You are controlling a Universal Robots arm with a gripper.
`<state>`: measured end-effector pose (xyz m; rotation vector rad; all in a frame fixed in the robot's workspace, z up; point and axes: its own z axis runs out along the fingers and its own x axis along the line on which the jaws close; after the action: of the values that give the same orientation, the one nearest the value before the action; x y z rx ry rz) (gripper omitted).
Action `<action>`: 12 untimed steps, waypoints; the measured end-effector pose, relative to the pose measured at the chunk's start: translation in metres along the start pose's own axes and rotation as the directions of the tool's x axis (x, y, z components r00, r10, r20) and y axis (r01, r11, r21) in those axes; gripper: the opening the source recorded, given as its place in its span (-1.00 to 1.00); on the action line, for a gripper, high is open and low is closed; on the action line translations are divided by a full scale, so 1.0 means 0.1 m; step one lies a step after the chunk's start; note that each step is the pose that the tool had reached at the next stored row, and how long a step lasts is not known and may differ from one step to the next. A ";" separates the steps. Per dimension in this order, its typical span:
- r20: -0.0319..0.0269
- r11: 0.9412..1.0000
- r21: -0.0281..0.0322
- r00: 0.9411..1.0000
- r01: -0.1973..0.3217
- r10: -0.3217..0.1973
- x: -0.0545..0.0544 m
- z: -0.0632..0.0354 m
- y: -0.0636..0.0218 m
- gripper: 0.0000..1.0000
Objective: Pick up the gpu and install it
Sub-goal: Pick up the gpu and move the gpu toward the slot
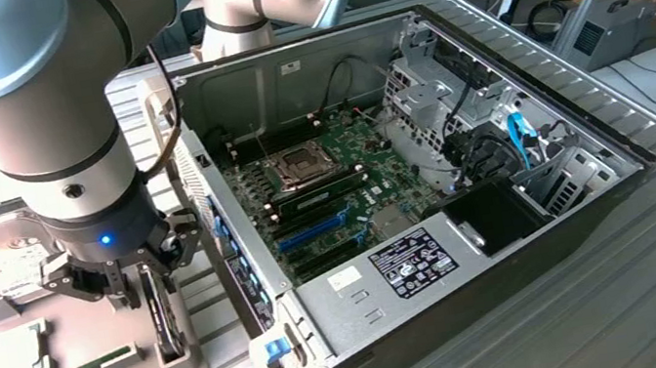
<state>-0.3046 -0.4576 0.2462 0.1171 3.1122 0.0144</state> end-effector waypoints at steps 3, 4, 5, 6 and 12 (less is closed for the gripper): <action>0.000 1.000 0.000 1.000 0.000 0.000 0.00 0.001 0.000 -0.16; 0.000 1.000 0.000 1.000 0.000 0.000 0.00 0.001 0.000 -0.16; 0.000 1.000 0.000 1.000 0.000 0.000 0.00 0.002 0.000 -0.18; 0.000 1.000 0.000 1.000 0.000 0.000 0.00 0.001 0.000 -0.32; 0.000 1.000 0.000 1.000 0.000 0.000 0.00 0.001 0.000 -0.48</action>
<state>-0.3046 -0.4575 0.2461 0.1172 3.1120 0.0145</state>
